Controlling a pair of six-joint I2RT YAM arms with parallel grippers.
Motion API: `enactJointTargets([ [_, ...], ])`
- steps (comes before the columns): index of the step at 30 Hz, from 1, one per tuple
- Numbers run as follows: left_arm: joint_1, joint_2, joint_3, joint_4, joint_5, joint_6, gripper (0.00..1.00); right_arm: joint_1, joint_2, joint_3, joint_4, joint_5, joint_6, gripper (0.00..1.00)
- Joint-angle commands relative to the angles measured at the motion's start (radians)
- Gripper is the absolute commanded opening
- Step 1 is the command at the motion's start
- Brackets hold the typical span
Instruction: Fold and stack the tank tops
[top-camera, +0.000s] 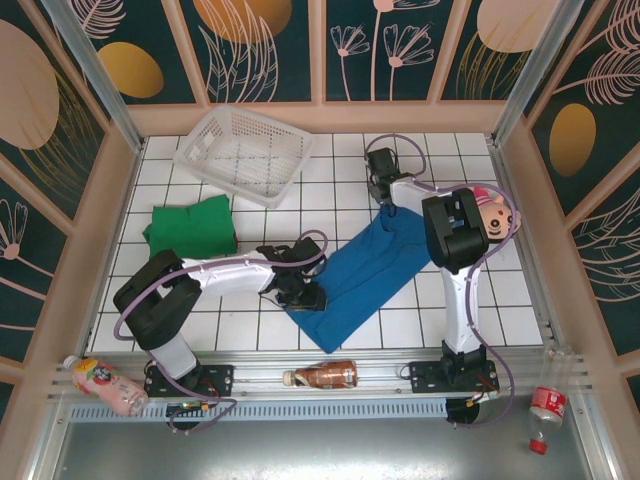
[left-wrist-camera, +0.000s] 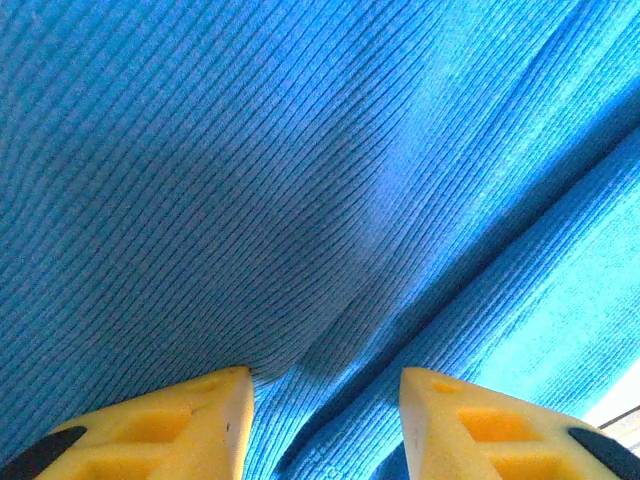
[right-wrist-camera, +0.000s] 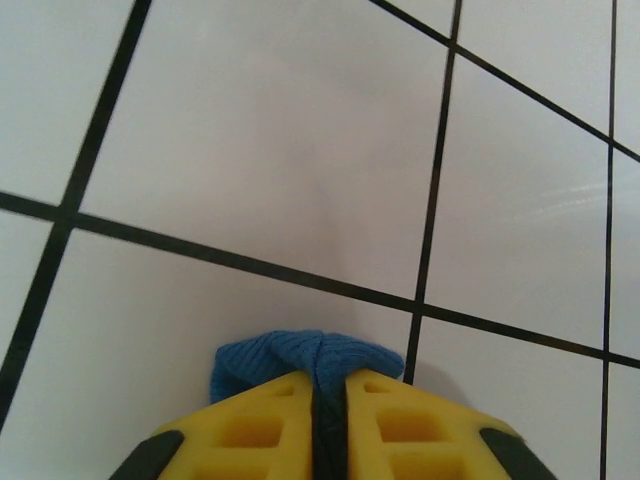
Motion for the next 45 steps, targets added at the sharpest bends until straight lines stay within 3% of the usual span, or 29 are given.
enactJointTargets([
  [1, 0.002, -0.008, -0.034, -0.012, 0.013, -0.015, 0.44, -0.029, -0.049, 0.028, -0.014, -0.024, 0.087, 0.12],
  [6, 0.002, -0.003, -0.04, -0.002, 0.02, -0.015, 0.44, -0.087, -0.15, -0.022, 0.021, -0.179, 0.236, 0.1],
  [13, 0.001, 0.011, -0.051, 0.015, 0.04, -0.008, 0.45, -0.203, -0.331, -0.242, 0.214, -0.457, 0.47, 0.16],
  [22, 0.001, 0.013, -0.069, 0.034, 0.056, -0.004, 0.45, -0.326, -0.36, -0.454, 0.386, -0.666, 0.696, 0.22],
  [29, 0.001, -0.001, -0.09, 0.035, 0.057, -0.008, 0.45, -0.36, -0.275, -0.429, 0.355, -0.731, 0.691, 0.22],
  [35, 0.001, -0.01, -0.08, 0.023, 0.051, -0.01, 0.45, -0.354, -0.338, -0.414, 0.29, -0.674, 0.648, 0.23],
  [41, 0.001, -0.021, 0.003, -0.03, 0.03, -0.009, 0.45, -0.336, -0.423, -0.447, 0.225, -0.732, 0.641, 0.24],
  [45, 0.001, -0.019, 0.049, -0.047, 0.036, -0.014, 0.45, -0.328, -0.389, -0.427, 0.108, -0.712, 0.63, 0.26],
])
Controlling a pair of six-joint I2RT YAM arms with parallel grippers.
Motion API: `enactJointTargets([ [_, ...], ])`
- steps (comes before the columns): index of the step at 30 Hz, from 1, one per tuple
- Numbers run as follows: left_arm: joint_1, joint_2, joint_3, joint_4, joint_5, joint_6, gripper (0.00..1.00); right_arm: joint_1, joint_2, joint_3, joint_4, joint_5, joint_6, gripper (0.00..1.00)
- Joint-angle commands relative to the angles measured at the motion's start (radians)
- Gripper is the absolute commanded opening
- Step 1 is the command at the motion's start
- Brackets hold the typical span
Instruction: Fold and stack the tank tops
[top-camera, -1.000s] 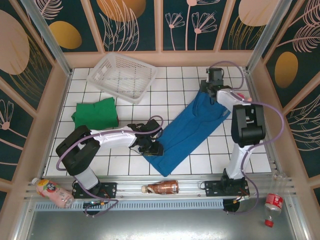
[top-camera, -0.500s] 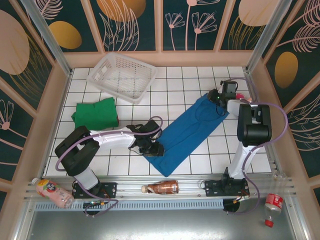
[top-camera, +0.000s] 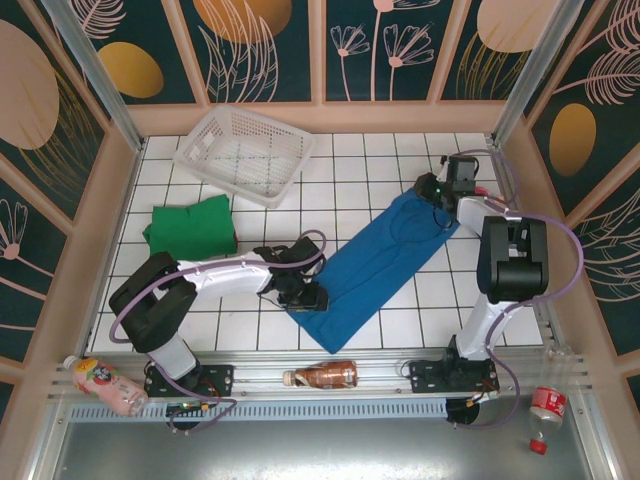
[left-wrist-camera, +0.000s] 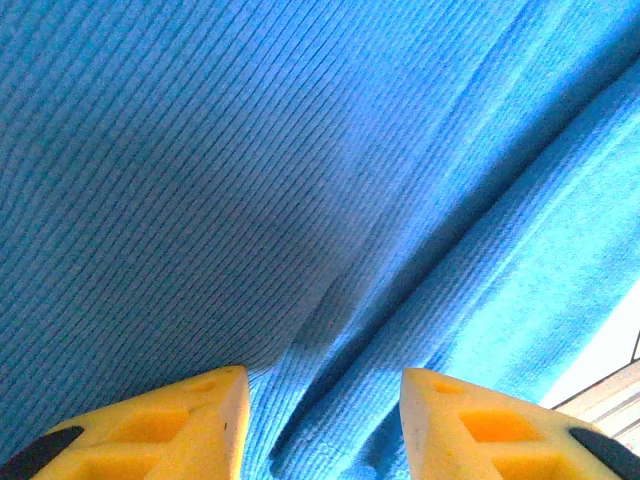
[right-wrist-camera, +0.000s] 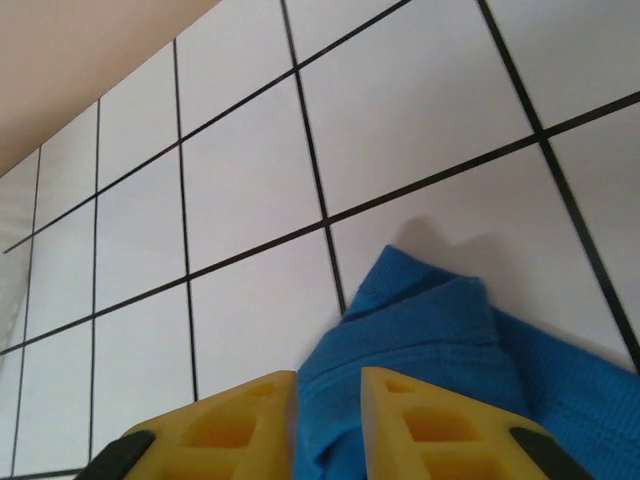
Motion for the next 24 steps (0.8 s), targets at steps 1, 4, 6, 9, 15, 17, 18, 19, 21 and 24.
enactJointTargets([
  [1, 0.0, 0.005, 0.064, -0.061, -0.002, -0.01, 0.45, 0.009, 0.005, 0.0, -0.121, 0.008, -0.025, 0.28],
  [4, 0.001, 0.009, 0.088, -0.067, -0.006, -0.009, 0.45, 0.005, 0.005, -0.006, -0.146, 0.047, -0.02, 0.34],
  [6, 0.001, 0.025, 0.12, -0.076, -0.012, -0.005, 0.45, -0.001, 0.026, 0.011, -0.167, 0.052, -0.015, 0.37],
  [9, 0.001, 0.041, 0.167, -0.073, -0.012, -0.008, 0.45, -0.001, 0.047, 0.022, -0.152, 0.023, 0.011, 0.4],
  [15, -0.014, 0.136, 0.22, -0.051, -0.004, 0.0, 0.46, -0.002, 0.127, 0.064, -0.085, -0.038, 0.066, 0.43],
  [17, -0.021, 0.154, 0.23, -0.057, -0.006, 0.008, 0.46, -0.005, 0.134, 0.062, -0.055, -0.042, 0.089, 0.45],
  [18, -0.025, 0.16, 0.229, -0.055, -0.006, 0.007, 0.46, -0.007, 0.137, 0.061, -0.038, -0.05, 0.099, 0.45],
  [19, -0.027, 0.162, 0.225, -0.053, -0.006, 0.005, 0.46, -0.008, 0.136, 0.058, -0.02, -0.055, 0.11, 0.46],
  [21, -0.027, 0.163, 0.208, -0.044, -0.003, 0.002, 0.46, -0.008, 0.131, 0.042, 0.03, -0.079, 0.138, 0.45],
  [24, -0.028, 0.165, 0.186, -0.041, 0.005, -0.002, 0.46, -0.009, 0.122, 0.025, 0.08, -0.113, 0.159, 0.45],
])
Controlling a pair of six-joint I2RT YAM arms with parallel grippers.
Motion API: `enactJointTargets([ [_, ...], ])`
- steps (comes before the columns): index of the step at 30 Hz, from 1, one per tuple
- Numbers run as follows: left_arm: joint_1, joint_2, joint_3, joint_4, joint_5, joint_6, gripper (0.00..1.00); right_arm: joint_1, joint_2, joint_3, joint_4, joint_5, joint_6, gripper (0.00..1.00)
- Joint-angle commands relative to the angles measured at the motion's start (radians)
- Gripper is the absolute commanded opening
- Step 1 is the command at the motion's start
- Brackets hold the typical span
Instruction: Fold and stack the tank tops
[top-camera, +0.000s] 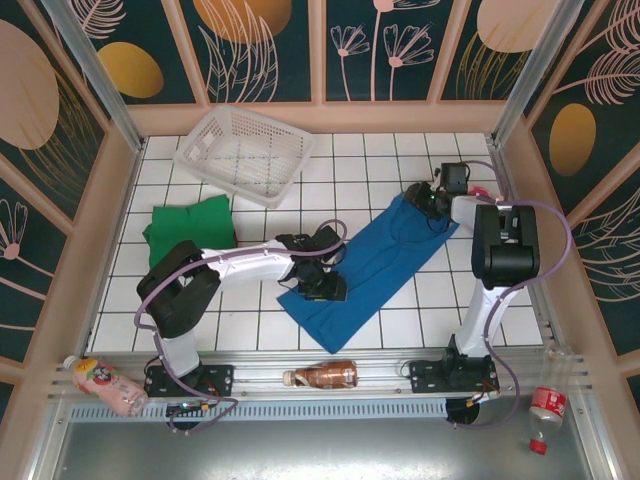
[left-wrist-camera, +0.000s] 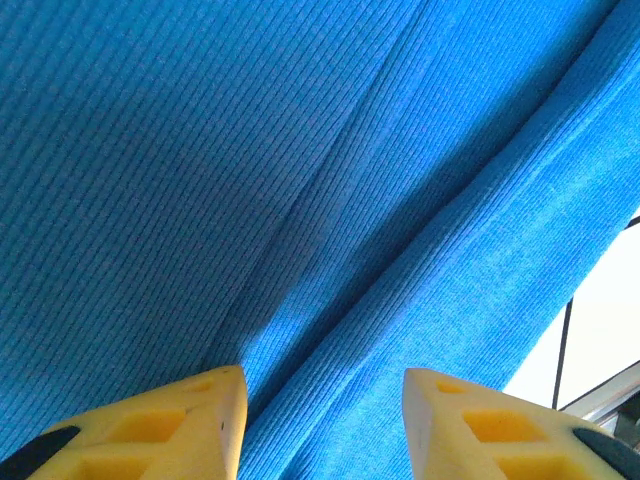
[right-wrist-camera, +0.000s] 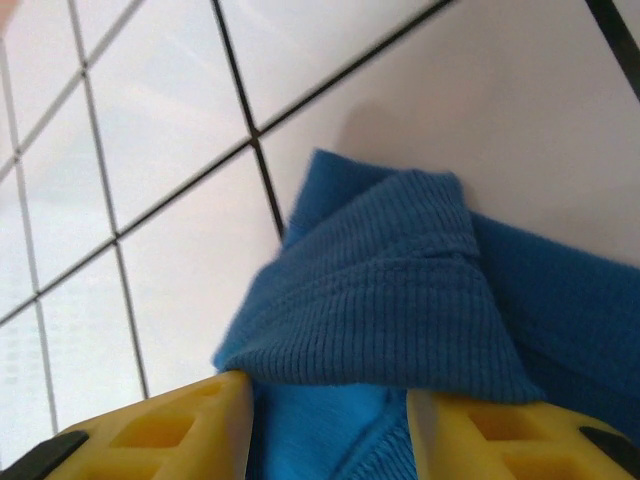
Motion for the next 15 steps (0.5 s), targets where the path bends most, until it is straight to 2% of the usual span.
enactJointTargets([
  [1, -0.003, 0.008, -0.022, 0.001, 0.009, -0.003, 0.46, -0.005, -0.015, -0.013, 0.107, -0.056, 0.05, 0.44],
  [6, -0.013, 0.01, -0.027, -0.003, 0.011, -0.008, 0.46, -0.016, 0.012, -0.006, 0.135, -0.074, 0.086, 0.46],
  [10, -0.029, 0.021, 0.027, -0.076, -0.037, 0.01, 0.47, -0.02, 0.046, 0.02, 0.13, -0.068, 0.104, 0.45],
  [13, -0.039, 0.032, 0.064, -0.147, -0.108, 0.028, 0.48, -0.03, 0.081, 0.046, 0.125, -0.079, 0.119, 0.4],
  [15, -0.039, 0.037, 0.072, -0.175, -0.138, 0.032, 0.48, -0.032, 0.091, 0.066, 0.119, -0.077, 0.122, 0.31],
])
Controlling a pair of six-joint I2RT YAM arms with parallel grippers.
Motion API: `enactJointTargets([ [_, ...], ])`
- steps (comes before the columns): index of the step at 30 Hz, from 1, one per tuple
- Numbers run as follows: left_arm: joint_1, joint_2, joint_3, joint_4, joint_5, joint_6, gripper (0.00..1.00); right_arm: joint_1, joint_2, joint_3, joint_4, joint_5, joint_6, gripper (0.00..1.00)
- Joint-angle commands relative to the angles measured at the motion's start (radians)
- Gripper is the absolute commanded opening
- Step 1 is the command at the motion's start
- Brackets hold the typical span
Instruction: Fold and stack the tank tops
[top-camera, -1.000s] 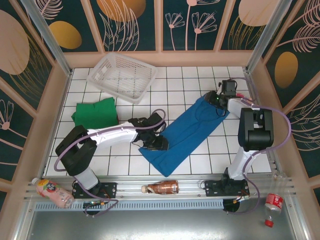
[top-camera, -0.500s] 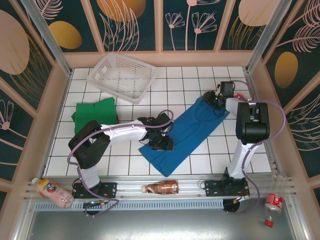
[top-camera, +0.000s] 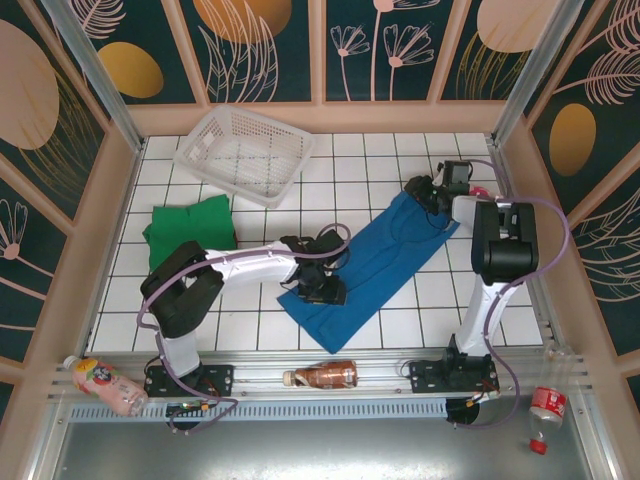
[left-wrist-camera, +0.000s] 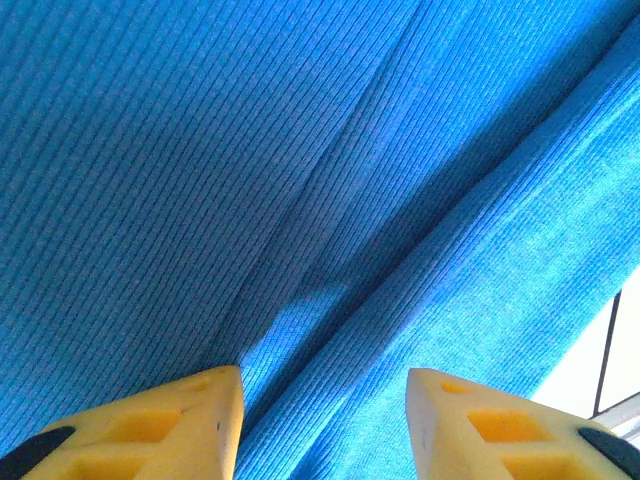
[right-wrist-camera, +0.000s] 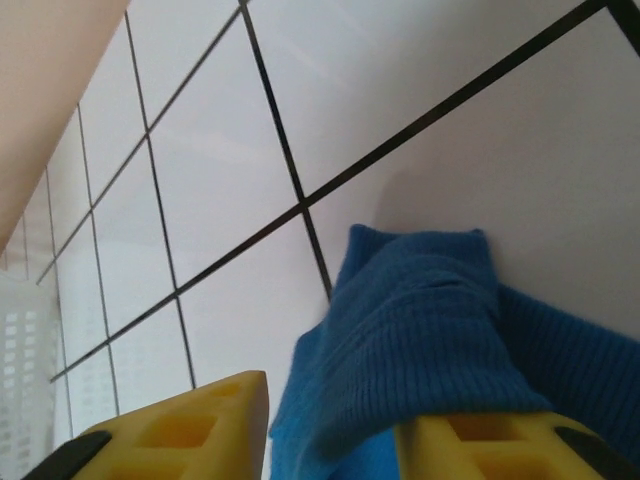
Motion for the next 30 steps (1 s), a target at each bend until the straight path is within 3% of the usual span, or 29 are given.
enactJointTargets([
  [1, -0.007, 0.02, 0.031, -0.104, -0.079, 0.027, 0.48, -0.012, 0.029, 0.047, 0.006, -0.006, 0.024, 0.27],
  [7, -0.034, 0.06, 0.057, -0.142, -0.093, 0.04, 0.49, -0.018, 0.043, 0.076, 0.014, -0.026, 0.037, 0.09],
  [15, -0.04, 0.037, 0.088, -0.277, -0.216, 0.033, 0.47, -0.024, 0.031, 0.045, 0.04, -0.036, 0.044, 0.05],
  [24, -0.041, -0.049, 0.017, -0.287, -0.208, 0.009, 0.47, -0.026, 0.019, 0.023, 0.052, -0.044, 0.046, 0.04],
  [30, -0.041, -0.082, -0.083, -0.204, -0.144, 0.004, 0.45, -0.032, 0.03, 0.02, 0.092, -0.063, 0.049, 0.03],
])
